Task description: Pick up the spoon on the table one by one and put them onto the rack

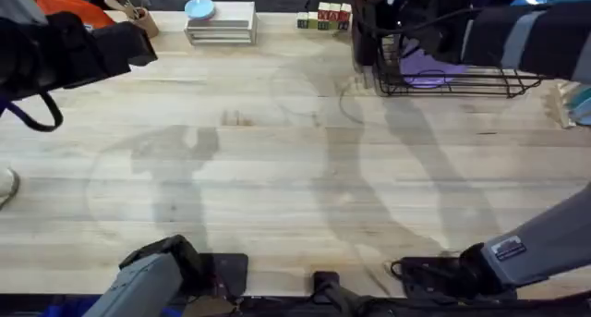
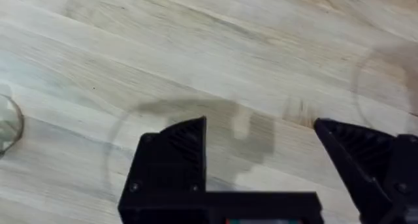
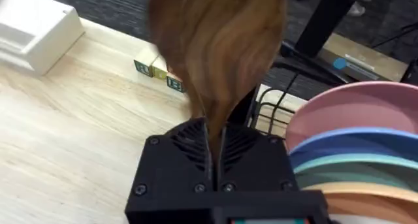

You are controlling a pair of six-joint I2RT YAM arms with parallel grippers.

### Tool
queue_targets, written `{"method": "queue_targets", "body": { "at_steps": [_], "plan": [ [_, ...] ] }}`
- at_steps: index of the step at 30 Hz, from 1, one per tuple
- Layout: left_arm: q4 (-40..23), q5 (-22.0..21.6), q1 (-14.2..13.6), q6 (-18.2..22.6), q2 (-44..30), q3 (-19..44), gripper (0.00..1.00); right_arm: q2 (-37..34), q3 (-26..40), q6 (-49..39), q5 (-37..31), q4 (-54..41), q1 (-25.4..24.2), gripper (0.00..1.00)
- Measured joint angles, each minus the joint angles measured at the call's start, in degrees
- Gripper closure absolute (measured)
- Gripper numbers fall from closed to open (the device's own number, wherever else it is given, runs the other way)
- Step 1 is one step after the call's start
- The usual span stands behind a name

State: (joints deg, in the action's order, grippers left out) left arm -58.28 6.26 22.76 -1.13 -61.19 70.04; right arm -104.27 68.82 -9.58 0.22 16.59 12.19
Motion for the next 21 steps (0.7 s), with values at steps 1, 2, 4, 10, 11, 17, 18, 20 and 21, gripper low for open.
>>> {"method": "queue_targets", "body": {
  "at_steps": [1, 2, 4, 10, 11, 17, 18, 20, 21],
  "plan": [
    [0.02, 0.22, 0.00, 0.00, 0.02, 0.00, 0.007, 0.00, 0.12, 0.00, -0.01, -0.42, 0.02, 0.969],
    [0.07, 0.32, 0.00, 0.00, 0.02, 0.00, 0.007, 0.00, 0.29, 0.00, -0.01, -0.66, 0.02, 0.969],
    [0.08, 0.43, 0.00, 0.00, 0.02, 0.00, 0.007, 0.00, 0.46, 0.00, -0.01, -1.02, 0.00, 0.969],
    [0.13, 0.64, 0.00, 0.00, 0.02, 0.00, 0.007, 0.01, 0.46, -0.21, -0.01, -1.76, 0.02, 0.836],
    [0.13, 0.64, 0.00, 0.00, 0.02, 0.00, 0.007, 0.00, 0.46, -0.32, -0.01, -2.24, 0.02, 0.805],
    [0.17, 0.66, 0.00, 0.00, 0.02, 0.00, 0.007, 0.02, 0.46, -0.79, -0.03, -2.43, 0.02, 0.074],
    [0.20, 0.66, 0.00, 0.00, 0.02, 0.00, 0.007, 0.07, 0.46, -0.94, -0.07, -2.44, 0.02, 0.023],
    [0.26, 0.67, 0.00, 0.00, 0.01, 0.00, 0.007, 0.26, 0.46, -0.95, -0.04, -2.52, 0.02, 0.005],
    [0.32, 0.66, 0.00, 0.00, 0.02, 0.00, 0.008, 0.53, 0.46, -0.96, -0.05, -2.73, 0.02, 0.005]
  ]
}}
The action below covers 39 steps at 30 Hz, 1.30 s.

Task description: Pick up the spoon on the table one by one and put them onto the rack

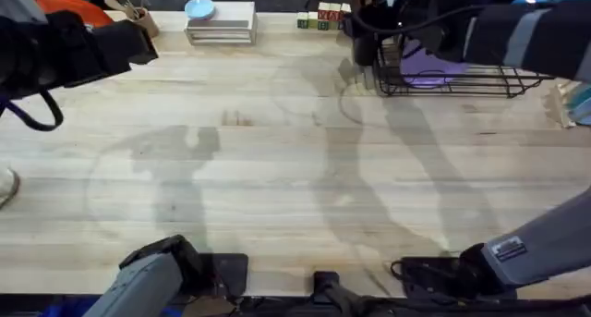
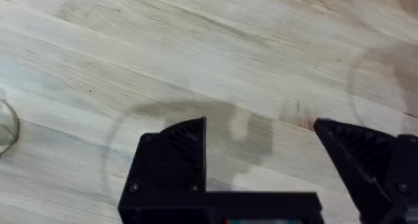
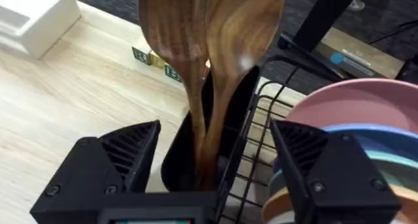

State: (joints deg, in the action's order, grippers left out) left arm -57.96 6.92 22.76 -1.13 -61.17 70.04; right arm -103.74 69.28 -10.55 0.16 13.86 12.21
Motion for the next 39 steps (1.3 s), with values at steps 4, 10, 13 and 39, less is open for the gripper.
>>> {"method": "queue_targets", "body": {
  "at_steps": [4, 10, 13, 39],
  "plan": [
    [0.33, 0.16, 0.00, 0.00, 0.00, 0.00, 0.007, 2.87, 0.00, 0.00, -0.06, -2.80, 0.00, 0.005],
    [0.35, 1.66, 0.00, 0.04, 0.00, 0.02, 0.007, 12.46, 0.00, -0.20, -3.23, -16.01, 0.00, 0.005],
    [0.64, 3.62, -0.04, 0.28, 0.32, 0.00, 0.007, 18.37, 0.00, -0.20, -4.69, -24.86, -0.02, 0.005],
    [1.35, 8.33, -26.01, -0.22, 9.35, 0.13, 0.008, 56.75, 0.00, 7.24, -5.99, -59.44, -9.51, 0.005]
  ]
}}
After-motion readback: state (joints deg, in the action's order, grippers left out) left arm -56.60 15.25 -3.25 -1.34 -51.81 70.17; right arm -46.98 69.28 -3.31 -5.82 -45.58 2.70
